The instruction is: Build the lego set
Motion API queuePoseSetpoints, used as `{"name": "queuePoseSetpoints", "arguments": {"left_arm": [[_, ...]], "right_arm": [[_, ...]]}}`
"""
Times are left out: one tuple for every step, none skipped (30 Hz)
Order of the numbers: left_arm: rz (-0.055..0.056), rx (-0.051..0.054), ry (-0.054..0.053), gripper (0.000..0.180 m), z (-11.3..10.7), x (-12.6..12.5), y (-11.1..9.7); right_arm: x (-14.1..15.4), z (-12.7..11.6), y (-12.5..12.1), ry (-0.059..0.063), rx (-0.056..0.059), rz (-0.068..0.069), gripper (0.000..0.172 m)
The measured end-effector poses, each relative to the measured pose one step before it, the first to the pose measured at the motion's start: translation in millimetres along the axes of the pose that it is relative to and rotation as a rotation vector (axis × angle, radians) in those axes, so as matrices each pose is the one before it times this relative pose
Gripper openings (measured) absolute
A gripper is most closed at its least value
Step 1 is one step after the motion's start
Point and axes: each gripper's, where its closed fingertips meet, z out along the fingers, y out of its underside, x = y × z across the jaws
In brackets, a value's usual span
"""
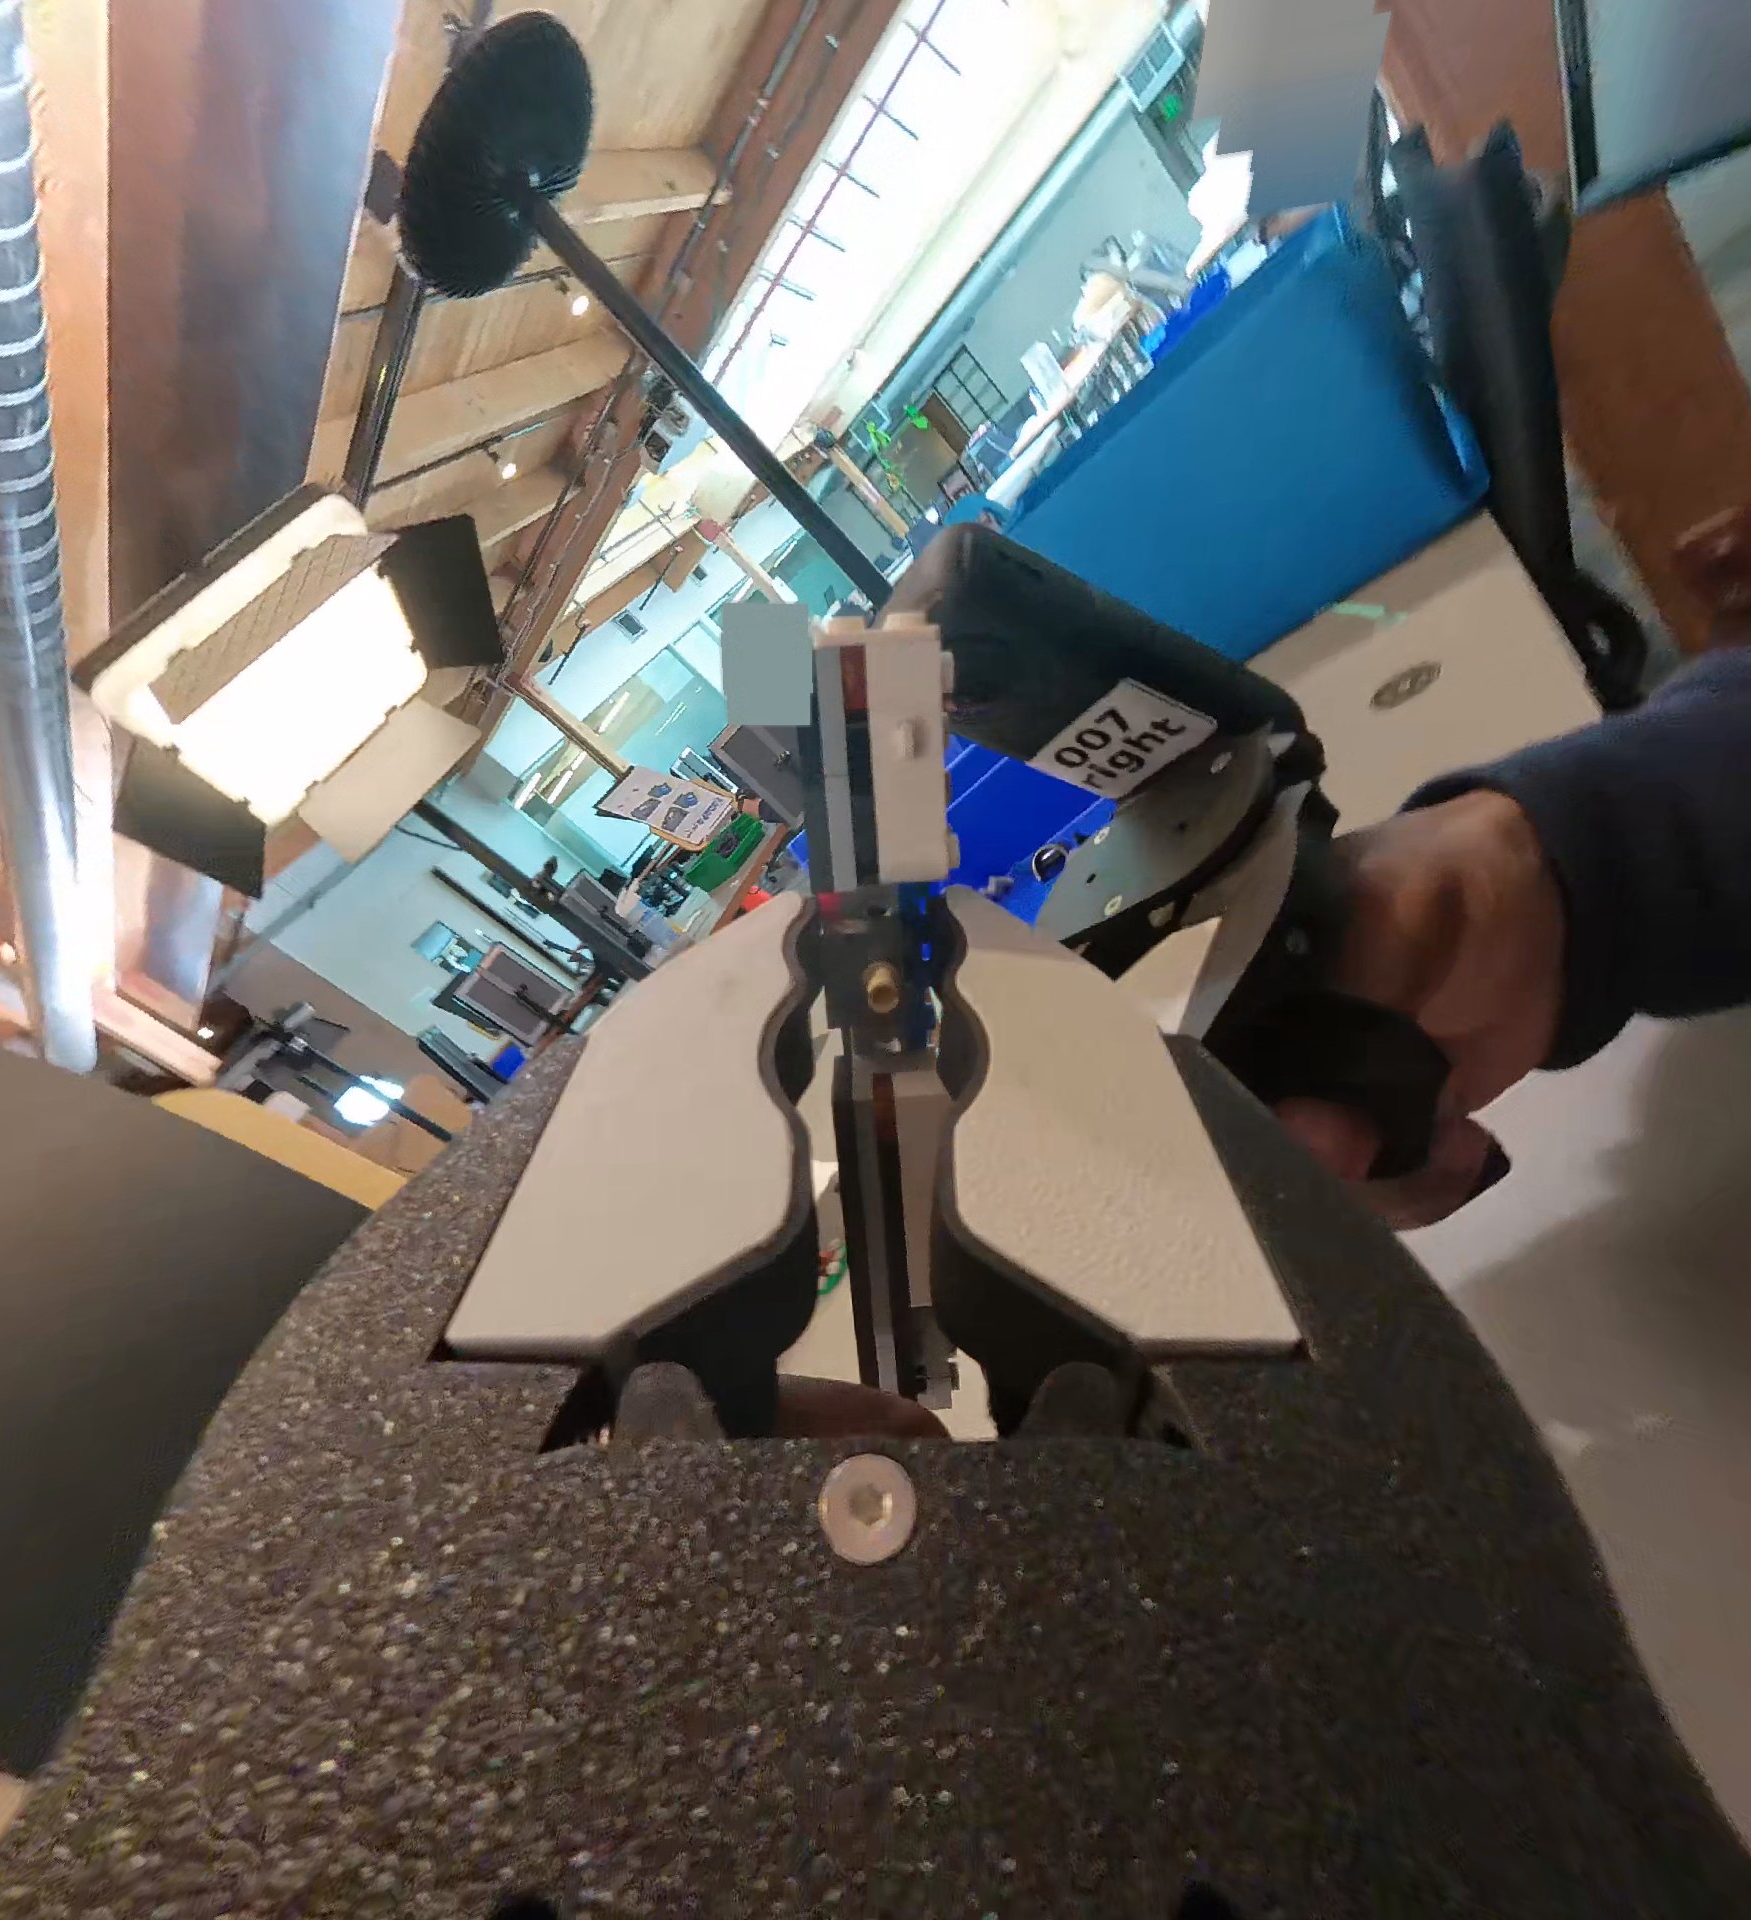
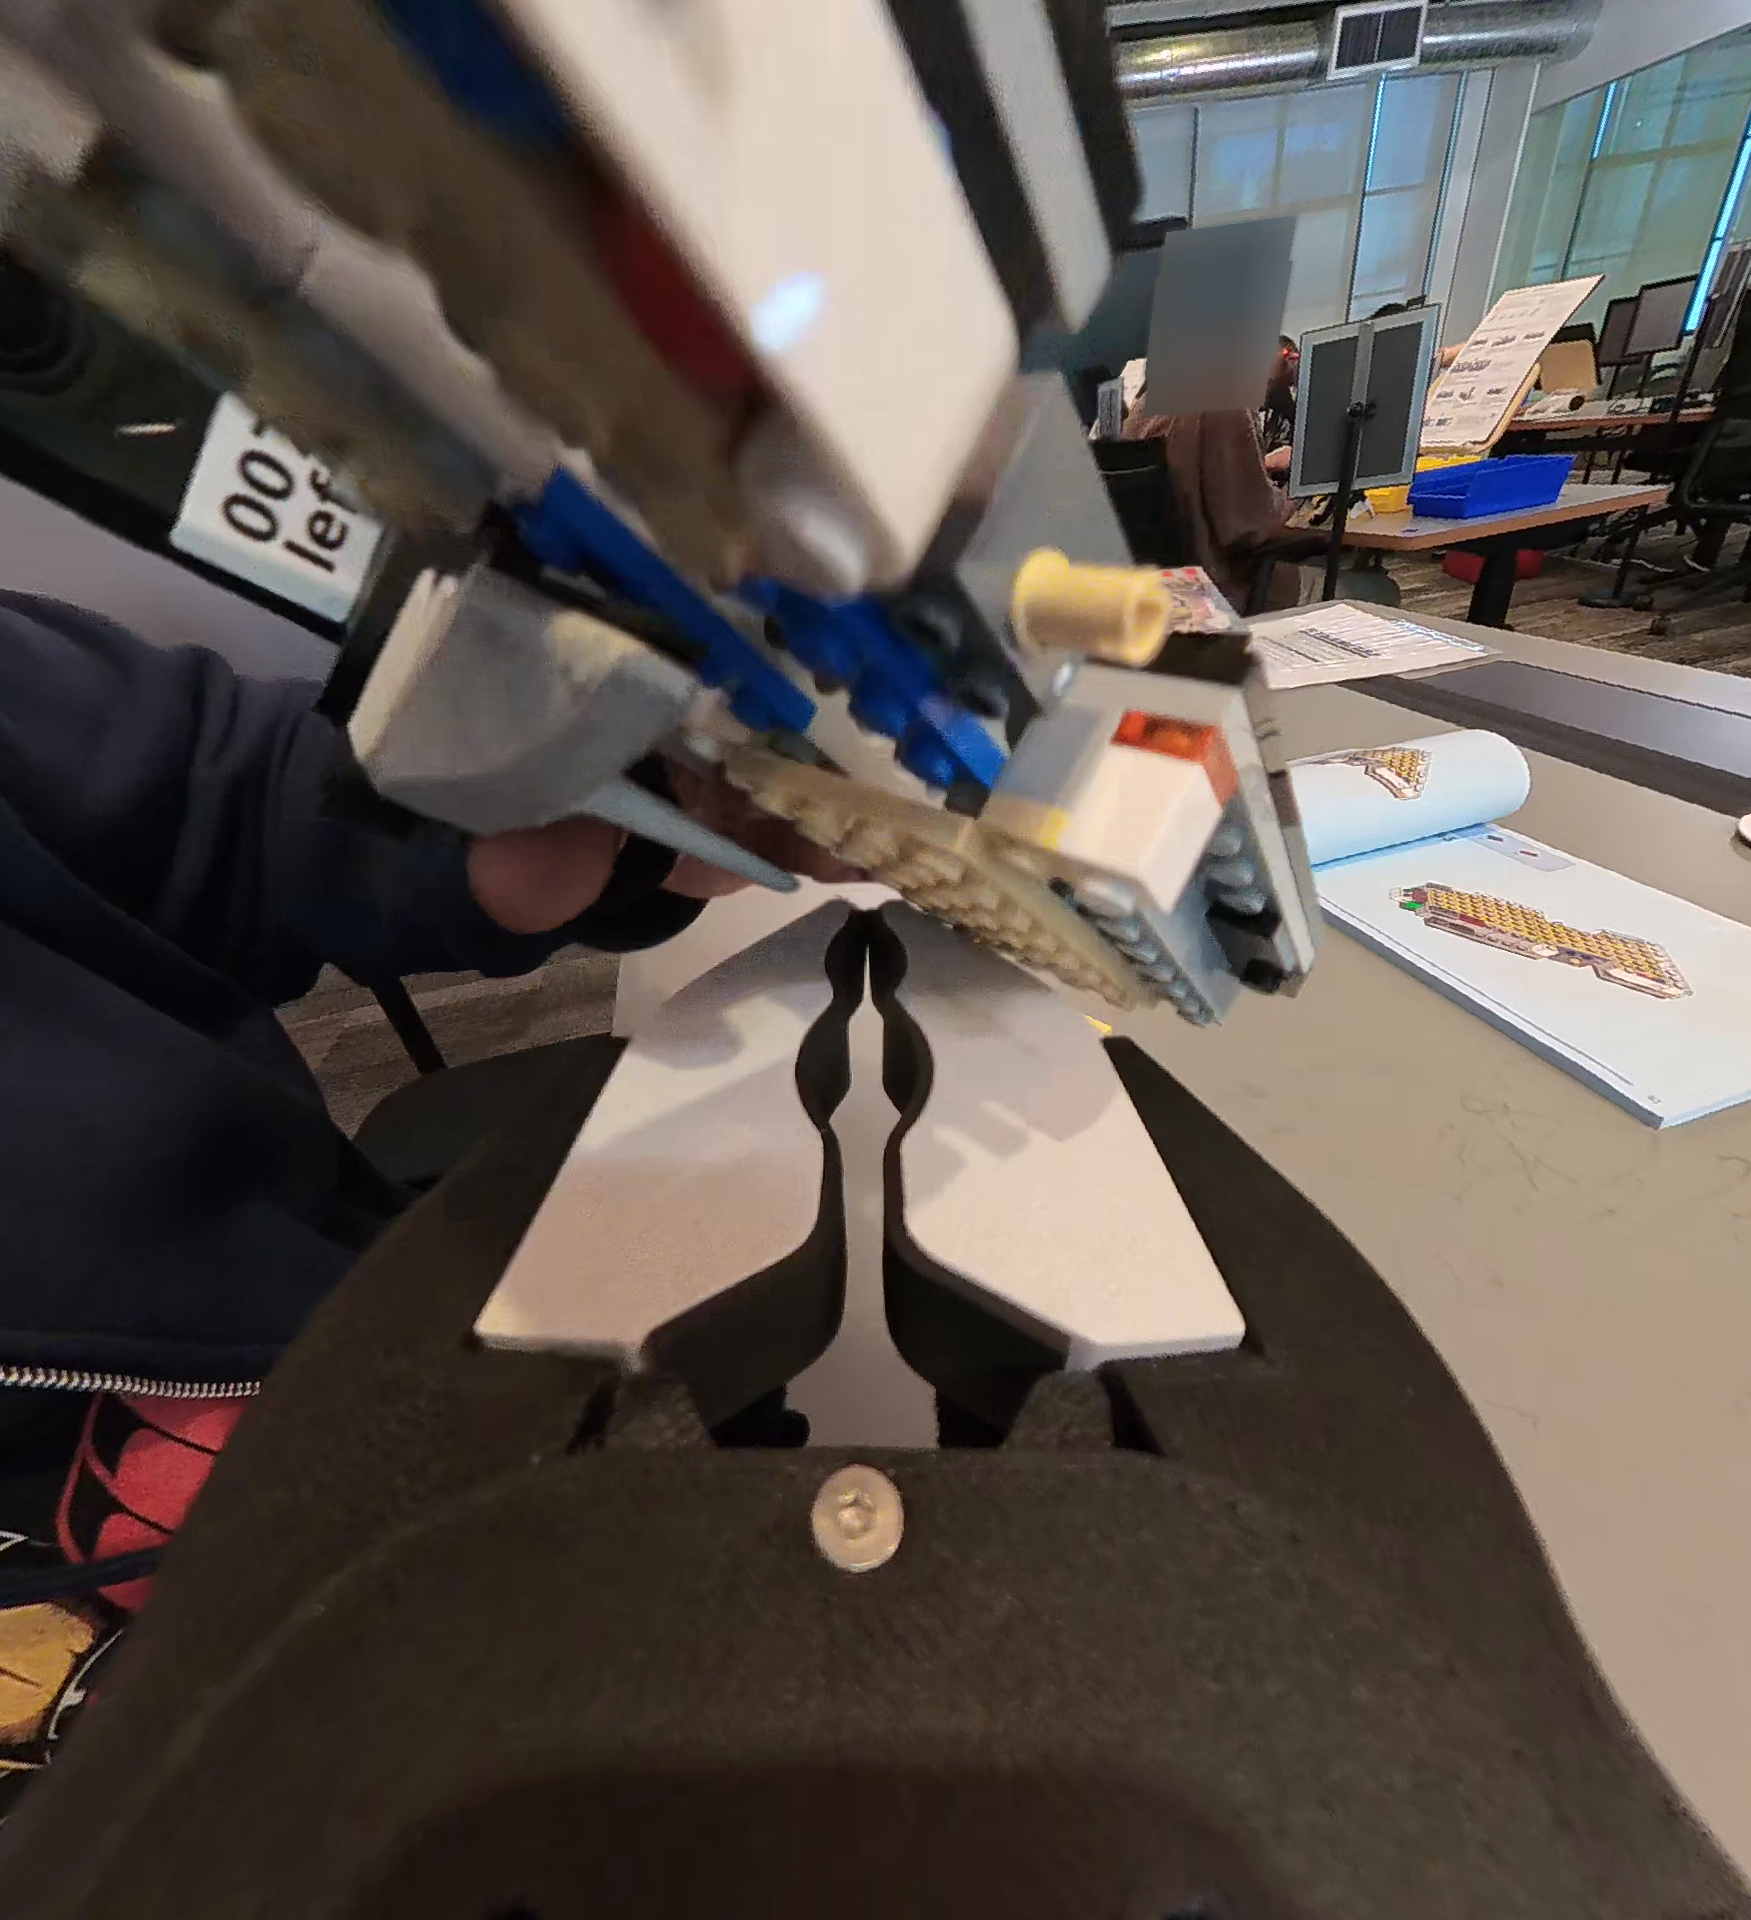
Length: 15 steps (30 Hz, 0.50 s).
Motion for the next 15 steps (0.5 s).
{"name": "queuePoseSetpoints", "arguments": {"left_arm": [[0.0458,-0.0127,0.0084,0.019,1.69,1.88,-0.83],[0.0466,-0.0137,0.0094,0.019,1.88,1.88,-0.99],[0.0481,-0.0152,0.0091,0.019,1.94,1.68,-1.13],[0.0521,-0.0172,0.0127,0.019,2.16,2.22,-1.18],[0.0530,-0.0203,0.0181,0.019,2.23,2.70,-0.95],[0.0510,-0.0222,0.0180,0.019,2.17,2.29,-0.75],[0.0456,-0.0171,0.0151,0.019,1.84,1.56,-1.26],[0.0370,-0.0107,0.0204,0.019,1.50,1.75,-1.79],[0.0307,-0.0057,0.0262,0.019,1.05,2.06,-1.87],[0.0253,-0.0016,0.0180,0.019,0.67,0.66,-1.79],[0.0199,0.0005,0.0117,0.019,0.58,-0.19,-1.28],[0.0144,0.0040,0.0161,0.019,0.52,0.30,-1.18],[0.0131,0.0081,0.0144,0.019,0.12,0.41,-1.14],[0.0134,0.0107,0.0064,0.019,-0.03,-0.19,-1.42],[0.0133,0.0134,0.0098,0.019,0.05,0.71,-1.73]], "right_arm": [[-0.24,0.18,-1.01,0.0023,0.0023,-0.0022,0.000],[0.38,0.10,-1.03,0.0050,0.0021,-0.0016,0.000],[0.71,-0.11,-1.12,0.0071,0.0019,-0.0009,0.000],[0.91,-0.30,-1.14,0.0070,0.0019,-0.0021,0.000],[1.04,-0.64,-1.13,0.0081,0.0027,-0.0034,0.000],[1.24,-1.00,-1.26,0.0091,0.0035,-0.0030,0.000],[1.57,-1.18,-1.50,0.0097,0.0049,-0.0023,0.000],[1.02,-1.52,-1.69,0.0061,0.0064,-0.0011,0.000],[0.69,-1.57,-1.55,0.0025,0.0057,0.0004,0.000],[0.54,-1.64,-1.49,0.0011,0.0059,-0.0005,0.000],[0.08,-1.70,-1.77,-0.0021,0.0088,-0.0017,0.000],[-0.11,-1.86,-1.95,-0.0041,0.0098,0.0003,0.000],[-0.13,-1.62,-1.70,-0.0051,0.0075,0.0031,0.000],[-0.06,-1.44,-1.31,-0.0049,0.0060,0.0036,0.000],[-0.13,-1.15,-1.28,-0.0046,0.0068,0.0022,0.000]]}}
